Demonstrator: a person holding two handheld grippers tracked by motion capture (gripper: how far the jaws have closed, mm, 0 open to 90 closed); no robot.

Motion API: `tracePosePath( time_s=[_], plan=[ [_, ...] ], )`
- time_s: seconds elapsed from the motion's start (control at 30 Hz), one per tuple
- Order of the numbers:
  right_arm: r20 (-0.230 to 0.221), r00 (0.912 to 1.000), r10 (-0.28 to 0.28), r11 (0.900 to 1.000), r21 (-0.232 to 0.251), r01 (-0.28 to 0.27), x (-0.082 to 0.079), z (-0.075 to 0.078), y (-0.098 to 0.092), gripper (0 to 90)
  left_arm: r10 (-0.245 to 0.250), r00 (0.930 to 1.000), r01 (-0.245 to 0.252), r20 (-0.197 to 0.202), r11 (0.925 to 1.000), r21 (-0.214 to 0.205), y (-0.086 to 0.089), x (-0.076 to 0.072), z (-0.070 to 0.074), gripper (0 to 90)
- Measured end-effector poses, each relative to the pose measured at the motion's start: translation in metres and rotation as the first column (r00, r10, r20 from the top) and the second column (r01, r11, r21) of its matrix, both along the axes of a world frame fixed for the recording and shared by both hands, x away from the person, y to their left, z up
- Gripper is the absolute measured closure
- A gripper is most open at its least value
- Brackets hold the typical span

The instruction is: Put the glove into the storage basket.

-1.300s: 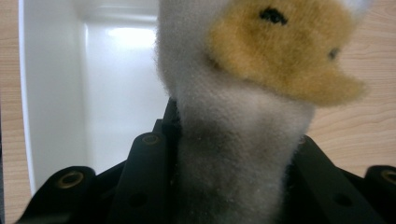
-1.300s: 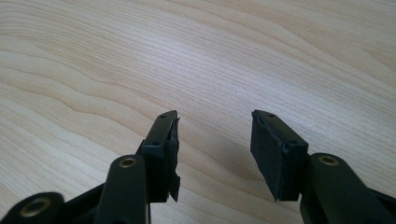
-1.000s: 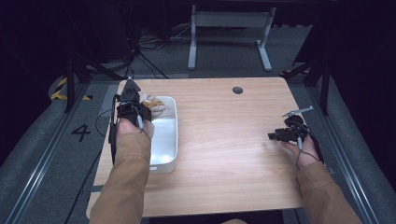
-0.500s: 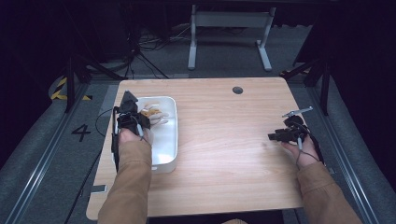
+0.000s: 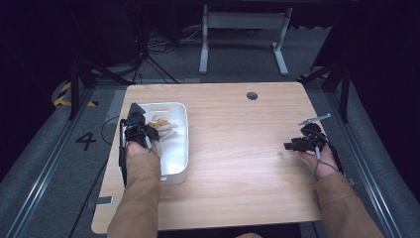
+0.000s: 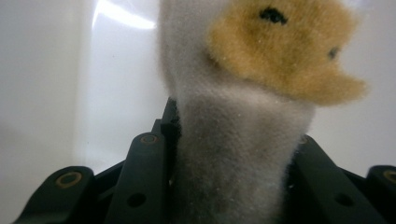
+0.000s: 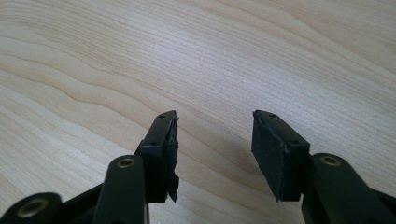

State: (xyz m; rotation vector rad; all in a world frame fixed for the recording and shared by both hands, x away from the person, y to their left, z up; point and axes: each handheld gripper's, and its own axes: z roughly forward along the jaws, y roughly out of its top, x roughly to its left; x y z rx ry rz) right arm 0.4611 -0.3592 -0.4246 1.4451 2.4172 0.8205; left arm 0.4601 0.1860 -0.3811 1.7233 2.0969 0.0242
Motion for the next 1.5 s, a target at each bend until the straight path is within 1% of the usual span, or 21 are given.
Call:
tracePosePath(
  time_s=[0.1,0.17,0.2,0.27,0.37,0.4,0.47,0.57,0.67,0.73,0.83,0.9,0.93,1.0,1.17,1.2,1.27,1.5],
  plan=[
    [-0.002,1.0,0.0,1.0,0.002,0.0,0.0,-0.001,0.0,50.9,0.002,1.0,-0.002,-0.005,1.0,0.001,0.0,0.0,-0.003,66.8],
    [-0.003,1.0,0.001,1.0,0.001,-0.001,0.0,-0.001,0.0,50.9,-0.006,0.9999,0.006,-0.011,0.9999,0.013,0.001,0.001,-0.004,66.8],
    [-0.006,1.0,-0.002,1.0,-0.002,0.002,0.0,-0.001,0.0,50.9,0.004,0.9999,-0.004,-0.012,1.0,0.004,0.0,0.001,-0.006,66.7],
    [-0.007,1.0,0.0,1.0,-0.003,0.0,0.0,-0.001,-0.001,50.9,-0.002,0.9997,0.003,-0.022,1.0,0.009,0.0,0.001,-0.008,66.8],
    [-0.007,1.0,-0.001,1.0,-0.002,0.001,0.0,-0.001,-0.001,50.8,0.01,0.9996,-0.01,-0.026,0.9999,0.01,0.001,0.002,-0.012,66.8],
    [-0.008,1.0,-0.001,1.0,-0.002,0.001,0.0,-0.001,-0.001,50.8,0.008,0.9996,-0.007,-0.029,0.9998,0.021,0.002,0.002,-0.012,66.8],
    [-0.007,1.0,-0.002,1.0,-0.002,0.002,0.0,-0.002,-0.001,50.8,0.012,0.9993,-0.011,-0.036,0.9999,0.011,0.001,0.002,-0.014,66.8],
    [-0.007,1.0,-0.002,1.0,0.002,0.002,0.0,-0.002,-0.001,50.8,0.01,0.9989,-0.009,-0.045,0.9997,0.023,0.002,0.003,-0.016,66.7],
    [-0.007,1.0,-0.002,1.0,0.002,0.002,0.0,-0.002,-0.002,50.7,0.012,0.9984,-0.011,-0.056,0.9997,0.023,0.001,0.003,-0.018,66.5],
    [-0.007,1.0,-0.002,1.0,0.002,0.002,0.0,-0.002,-0.002,50.7,0.014,0.9979,-0.013,-0.063,0.9997,0.018,0.001,0.004,-0.021,66.2],
    [-0.008,1.0,-0.002,1.0,0.002,0.002,0.0,-0.002,-0.002,50.7,0.015,0.996,-0.013,-0.089,0.9997,0.018,0.001,0.004,-0.024,65.8],
    [-0.008,1.0,-0.003,1.0,0.003,0.003,0.0,-0.002,-0.002,50.7,0.017,0.9954,-0.017,-0.095,0.9998,0.01,0.001,0.004,-0.025,65.6],
    [-0.008,1.0,-0.003,1.0,0.001,0.003,0.0,-0.002,-0.002,50.7,0.011,0.995,-0.009,-0.1,0.9998,0.019,0.001,0.005,-0.026,65.3],
    [-0.009,0.9999,-0.005,1.0,0.001,0.005,0.0,-0.002,-0.002,50.7,0.009,0.9942,-0.008,-0.107,0.9999,0.009,0.001,0.005,-0.027,64.9],
    [-0.011,0.9999,-0.003,1.0,0.001,0.003,0.0,-0.002,-0.002,50.7,0.003,0.9919,-0.002,-0.127,1.0,0.002,0.002,0.006,-0.03,64.3],
    [-0.011,0.9999,-0.004,1.0,0.001,0.004,0.0,-0.002,-0.002,50.7,0.002,0.9921,-0.001,-0.125,1.0,0.003,0.002,0.006,-0.03,64.4],
    [-0.01,0.9999,-0.006,1.0,0.0,0.006,-0.001,-0.002,-0.002,50.7,-0.002,0.9904,0.002,-0.138,1.0,-0.002,0.003,0.006,-0.031,64.1],
    [-0.001,0.9999,-0.011,0.9999,-0.001,0.011,-0.001,-0.002,-0.003,50.7,-0.007,0.9877,0.006,-0.156,1.0,-0.006,0.002,0.007,-0.034,60.0]
  ],
)
